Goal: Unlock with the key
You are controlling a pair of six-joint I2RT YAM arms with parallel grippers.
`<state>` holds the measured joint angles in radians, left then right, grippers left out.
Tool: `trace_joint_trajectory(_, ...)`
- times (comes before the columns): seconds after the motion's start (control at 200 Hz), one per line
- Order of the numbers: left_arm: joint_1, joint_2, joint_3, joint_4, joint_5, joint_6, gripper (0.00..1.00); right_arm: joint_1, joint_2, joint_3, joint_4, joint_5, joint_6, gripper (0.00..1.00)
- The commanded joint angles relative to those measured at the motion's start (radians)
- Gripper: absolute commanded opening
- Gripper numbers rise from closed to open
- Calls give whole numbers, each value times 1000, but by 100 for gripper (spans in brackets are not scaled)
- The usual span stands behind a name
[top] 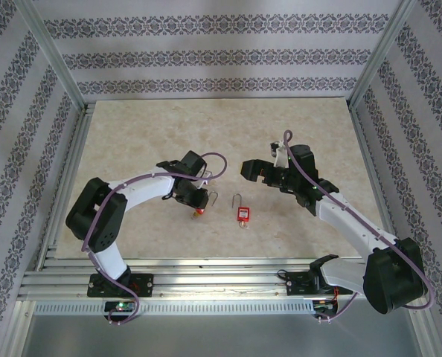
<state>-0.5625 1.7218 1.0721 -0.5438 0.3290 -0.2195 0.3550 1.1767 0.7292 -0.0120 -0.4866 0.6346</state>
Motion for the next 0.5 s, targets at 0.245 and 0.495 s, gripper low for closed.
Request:
trace_joint_trajectory(0.245,111,-13,-136,201,250,-70,10,-20,-32,-13,12,-6,-15,98)
trace_joint_trajectory(0.495,156,-19,-182,239,247,-68,22,-24,-31,-7,15,-10,-15,98)
